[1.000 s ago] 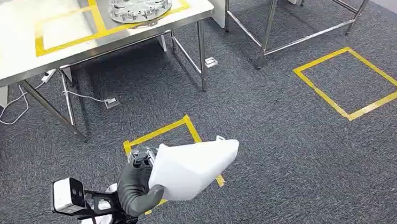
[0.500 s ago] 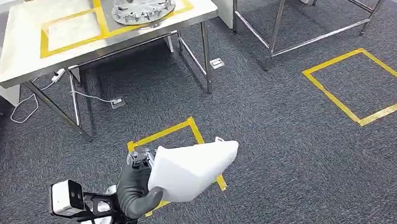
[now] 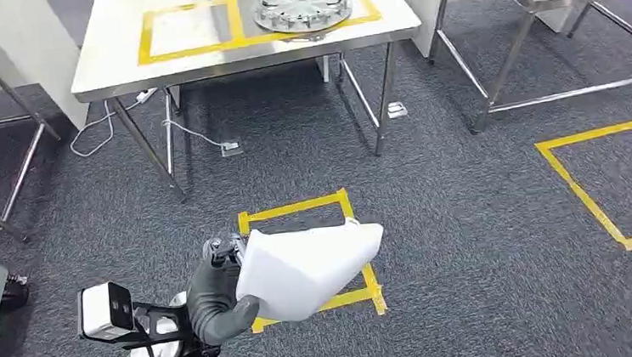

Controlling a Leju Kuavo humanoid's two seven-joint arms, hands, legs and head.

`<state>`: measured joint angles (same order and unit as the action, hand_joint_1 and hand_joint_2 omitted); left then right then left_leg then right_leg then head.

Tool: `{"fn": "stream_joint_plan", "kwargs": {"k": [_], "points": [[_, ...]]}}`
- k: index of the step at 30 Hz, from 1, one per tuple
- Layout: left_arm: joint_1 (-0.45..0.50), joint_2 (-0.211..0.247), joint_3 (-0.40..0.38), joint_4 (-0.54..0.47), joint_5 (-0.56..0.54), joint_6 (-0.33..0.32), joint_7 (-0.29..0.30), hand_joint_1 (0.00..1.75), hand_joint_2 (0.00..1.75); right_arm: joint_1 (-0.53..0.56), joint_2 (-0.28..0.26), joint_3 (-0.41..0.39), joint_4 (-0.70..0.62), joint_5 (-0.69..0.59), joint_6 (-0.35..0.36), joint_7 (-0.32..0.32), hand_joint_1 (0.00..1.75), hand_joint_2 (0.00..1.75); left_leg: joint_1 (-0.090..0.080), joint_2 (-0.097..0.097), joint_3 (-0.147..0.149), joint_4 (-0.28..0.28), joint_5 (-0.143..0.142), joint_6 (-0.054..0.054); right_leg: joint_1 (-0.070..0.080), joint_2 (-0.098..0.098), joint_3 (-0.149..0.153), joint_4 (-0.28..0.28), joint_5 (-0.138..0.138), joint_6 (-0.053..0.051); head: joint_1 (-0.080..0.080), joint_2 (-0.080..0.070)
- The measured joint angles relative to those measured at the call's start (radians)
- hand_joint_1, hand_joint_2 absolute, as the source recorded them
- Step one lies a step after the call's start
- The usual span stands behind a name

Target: Take the parts from the cabinet and place them on the table.

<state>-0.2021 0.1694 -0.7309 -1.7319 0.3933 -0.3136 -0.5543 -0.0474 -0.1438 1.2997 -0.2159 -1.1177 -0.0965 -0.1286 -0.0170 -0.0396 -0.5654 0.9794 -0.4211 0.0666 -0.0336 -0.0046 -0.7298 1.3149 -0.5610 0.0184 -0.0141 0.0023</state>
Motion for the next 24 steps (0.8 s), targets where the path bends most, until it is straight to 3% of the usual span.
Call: {"fn": "stream_joint_plan", "kwargs": {"k": [1,3,4,5,8,9,10,11,12,14,15,16,17,19,20,22,24], "points": [[0.000,0.000,-0.001,0.001,0.000,0.000,0.000,1.75,1.75,0.000,-0.003,0.000,0.000,0.000,0.000,0.000,0.00,0.00,0.001,-0.015,0.000,0.003,-0.002,-0.002,-0.002,0.000,0.018,-0.044,0.027,0.011,0.000,0.000],[0.000,-0.001,-0.002,0.002,0.000,0.000,0.000,1.75,1.75,-0.002,-0.008,0.000,0.000,0.000,-0.001,0.000,0.00,0.00,0.004,-0.043,0.000,0.014,-0.008,-0.011,-0.008,0.013,0.101,-0.223,0.101,0.030,0.000,0.000],[0.000,-0.001,-0.002,0.002,0.000,0.000,0.000,1.75,1.75,-0.002,-0.008,0.000,0.000,0.000,-0.001,0.000,0.00,0.00,0.005,-0.051,-0.006,0.025,-0.014,-0.019,-0.013,0.049,0.129,-0.290,0.117,0.030,0.001,0.000],[-0.001,-0.001,-0.002,0.002,0.001,0.000,0.000,1.75,1.75,-0.001,-0.008,0.000,0.000,0.000,-0.001,0.001,0.00,0.00,-0.004,-0.061,-0.014,0.036,-0.022,-0.028,-0.005,0.047,0.138,-0.290,0.114,0.015,0.001,0.000],[-0.001,0.000,-0.004,0.002,0.002,0.000,0.000,1.75,1.75,-0.008,-0.008,0.000,0.000,0.000,-0.001,0.001,0.00,0.00,0.003,-0.076,-0.020,0.037,-0.022,-0.032,0.003,0.027,0.135,-0.285,0.113,0.000,0.000,0.000],[-0.001,0.001,-0.004,0.002,0.003,0.001,0.000,1.75,1.75,-0.010,-0.006,0.000,0.000,0.000,-0.001,0.001,0.00,0.00,0.006,-0.077,-0.020,0.042,-0.028,-0.037,-0.011,0.019,0.139,-0.288,0.114,-0.007,0.000,0.000],[-0.003,0.001,-0.004,0.002,0.003,0.002,0.000,1.75,1.75,-0.010,-0.005,0.000,0.001,-0.001,-0.001,0.001,0.00,0.00,0.003,-0.034,-0.025,0.060,-0.039,-0.045,-0.007,0.016,0.142,-0.289,0.112,-0.010,-0.001,0.000],[-0.007,0.003,-0.004,0.002,0.003,0.002,-0.001,1.75,1.75,-0.008,-0.006,0.000,0.001,-0.007,-0.002,0.001,0.00,0.00,0.007,0.004,-0.049,0.110,-0.067,-0.054,-0.006,0.012,0.145,-0.289,0.108,-0.017,-0.009,0.000],[-0.007,0.003,-0.005,0.002,0.005,0.005,-0.001,1.75,1.75,-0.007,-0.006,0.000,0.001,-0.010,-0.003,0.001,0.00,0.00,0.014,0.023,-0.092,0.191,-0.105,-0.061,-0.004,0.006,0.147,-0.289,0.106,-0.019,-0.007,0.000],[-0.006,0.004,-0.008,0.002,0.004,0.008,0.000,1.75,1.75,-0.003,-0.007,0.000,0.001,-0.015,-0.003,0.001,0.00,0.00,0.024,0.035,-0.174,0.335,-0.153,-0.069,-0.003,-0.003,0.146,-0.288,0.104,-0.020,-0.009,0.000],[-0.006,0.005,-0.011,0.002,0.004,0.011,0.002,1.75,1.75,-0.002,-0.007,0.000,0.001,-0.016,-0.003,0.001,0.00,0.00,0.027,0.036,-0.191,0.354,-0.146,-0.070,-0.003,-0.007,0.147,-0.288,0.102,-0.021,-0.008,0.000],[-0.006,0.006,-0.012,0.002,0.004,0.013,0.004,1.75,1.75,-0.002,-0.007,0.000,0.001,-0.016,-0.003,0.001,0.00,0.00,0.028,0.036,-0.183,0.327,-0.118,-0.069,-0.003,-0.008,0.149,-0.288,0.100,-0.020,-0.009,0.000],[-0.006,0.006,-0.012,0.002,0.003,0.014,0.005,1.75,1.75,-0.002,-0.007,0.000,0.001,-0.018,-0.003,0.000,0.00,0.00,0.028,0.038,-0.152,0.258,-0.073,-0.066,-0.003,-0.009,0.153,-0.288,0.099,-0.019,-0.009,0.000],[-0.009,0.006,-0.012,0.002,0.003,0.015,0.005,1.75,1.75,-0.002,-0.006,0.000,0.001,-0.018,-0.003,0.000,0.00,0.00,0.024,0.047,-0.061,0.075,0.012,-0.048,-0.003,-0.011,0.162,-0.290,0.094,-0.016,-0.008,0.000],[-0.012,0.006,-0.012,0.002,0.003,0.015,0.006,1.75,1.75,-0.003,-0.003,0.000,0.001,-0.018,-0.003,-0.001,0.00,0.00,0.017,0.055,-0.049,0.048,-0.004,-0.046,0.000,-0.012,0.162,-0.290,0.092,-0.012,-0.007,0.000],[-0.013,0.007,-0.013,0.002,0.000,0.017,0.009,1.75,1.75,-0.001,-0.003,0.000,0.001,-0.019,-0.003,-0.001,0.00,0.00,0.010,0.051,-0.053,0.047,-0.007,-0.041,0.001,-0.016,0.160,-0.291,0.089,-0.001,-0.008,0.000],[-0.014,0.009,-0.013,0.001,-0.003,0.017,0.010,1.75,1.75,-0.004,-0.002,0.000,0.001,-0.019,-0.002,-0.001,0.00,0.00,0.006,0.043,-0.045,0.031,-0.003,-0.030,0.000,-0.022,0.172,-0.305,0.091,0.015,-0.009,0.000]]}}
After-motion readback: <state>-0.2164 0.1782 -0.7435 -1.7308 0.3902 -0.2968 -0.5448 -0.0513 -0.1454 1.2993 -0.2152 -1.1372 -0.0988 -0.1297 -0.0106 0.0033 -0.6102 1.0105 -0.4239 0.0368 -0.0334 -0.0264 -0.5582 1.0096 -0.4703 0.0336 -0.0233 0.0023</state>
